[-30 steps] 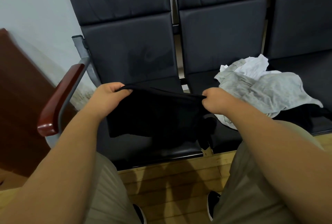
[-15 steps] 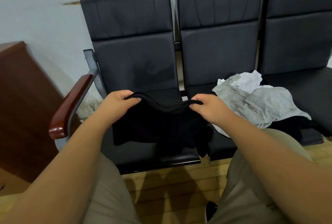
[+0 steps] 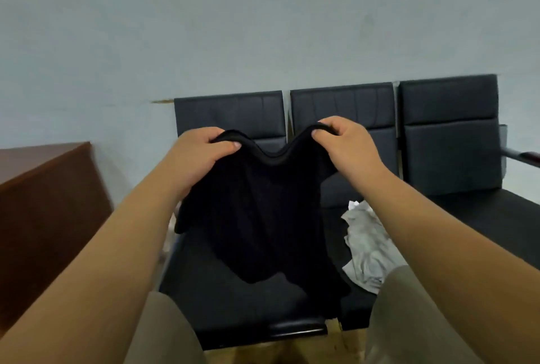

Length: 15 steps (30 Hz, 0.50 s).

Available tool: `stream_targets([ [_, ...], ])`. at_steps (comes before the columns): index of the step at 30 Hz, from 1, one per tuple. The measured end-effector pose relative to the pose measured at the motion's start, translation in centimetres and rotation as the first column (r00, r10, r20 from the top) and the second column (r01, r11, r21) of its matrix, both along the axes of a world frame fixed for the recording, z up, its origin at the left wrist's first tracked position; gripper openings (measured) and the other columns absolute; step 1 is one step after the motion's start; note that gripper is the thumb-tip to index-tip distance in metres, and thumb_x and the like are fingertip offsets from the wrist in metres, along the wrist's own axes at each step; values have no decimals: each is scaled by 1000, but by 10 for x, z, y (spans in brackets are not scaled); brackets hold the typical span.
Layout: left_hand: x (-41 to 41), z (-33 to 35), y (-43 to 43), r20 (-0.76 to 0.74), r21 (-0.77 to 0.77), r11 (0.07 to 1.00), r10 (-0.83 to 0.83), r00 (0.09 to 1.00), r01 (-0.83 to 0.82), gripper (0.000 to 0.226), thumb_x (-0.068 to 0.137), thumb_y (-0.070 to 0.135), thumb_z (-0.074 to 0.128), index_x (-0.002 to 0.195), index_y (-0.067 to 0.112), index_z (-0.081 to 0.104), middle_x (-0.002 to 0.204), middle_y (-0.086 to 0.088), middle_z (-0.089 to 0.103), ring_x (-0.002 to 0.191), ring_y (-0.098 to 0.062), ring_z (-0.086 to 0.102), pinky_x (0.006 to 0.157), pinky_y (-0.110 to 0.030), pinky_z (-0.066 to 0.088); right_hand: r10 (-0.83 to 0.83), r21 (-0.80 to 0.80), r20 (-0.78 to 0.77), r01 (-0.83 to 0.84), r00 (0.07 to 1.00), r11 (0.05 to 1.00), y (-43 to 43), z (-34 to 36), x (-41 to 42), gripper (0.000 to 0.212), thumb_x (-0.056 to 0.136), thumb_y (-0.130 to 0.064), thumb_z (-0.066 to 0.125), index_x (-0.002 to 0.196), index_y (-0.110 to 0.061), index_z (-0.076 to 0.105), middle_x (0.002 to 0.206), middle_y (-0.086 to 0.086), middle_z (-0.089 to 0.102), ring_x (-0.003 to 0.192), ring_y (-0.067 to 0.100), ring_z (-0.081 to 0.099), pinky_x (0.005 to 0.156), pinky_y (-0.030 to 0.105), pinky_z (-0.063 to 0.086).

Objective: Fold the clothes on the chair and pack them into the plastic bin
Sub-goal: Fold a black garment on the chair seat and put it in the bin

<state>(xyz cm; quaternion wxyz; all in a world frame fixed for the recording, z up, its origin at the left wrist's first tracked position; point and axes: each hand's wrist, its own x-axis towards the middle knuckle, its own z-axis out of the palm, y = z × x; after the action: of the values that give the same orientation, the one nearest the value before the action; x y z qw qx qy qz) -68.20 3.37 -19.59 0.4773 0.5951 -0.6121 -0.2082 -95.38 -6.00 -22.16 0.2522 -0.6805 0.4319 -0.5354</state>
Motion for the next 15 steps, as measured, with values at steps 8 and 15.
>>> stream_targets([
  [8, -1, 97, 34, -126, -161, 987, 2, 992, -23, 16, 95, 32, 75, 105, 21, 81, 102, -1, 81, 99, -21, 78, 97, -45, 61, 7, -112, 300, 28, 954, 993, 15, 92, -2, 14, 96, -30, 64, 94, -21, 74, 82, -10, 73, 72, 5, 65, 64, 24, 51],
  [15, 26, 90, 27, 18, -122, 988, 102, 995, -99, 13, 92, 37, 76, 100, 28, 81, 95, 4, 81, 92, -20, 79, 92, -45, 62, 0, -34, 279, 10, 960, 999, 6, 69, 2, 11, 94, -28, 65, 97, -23, 75, 91, -3, 77, 74, 7, 68, 62, 22, 54],
])
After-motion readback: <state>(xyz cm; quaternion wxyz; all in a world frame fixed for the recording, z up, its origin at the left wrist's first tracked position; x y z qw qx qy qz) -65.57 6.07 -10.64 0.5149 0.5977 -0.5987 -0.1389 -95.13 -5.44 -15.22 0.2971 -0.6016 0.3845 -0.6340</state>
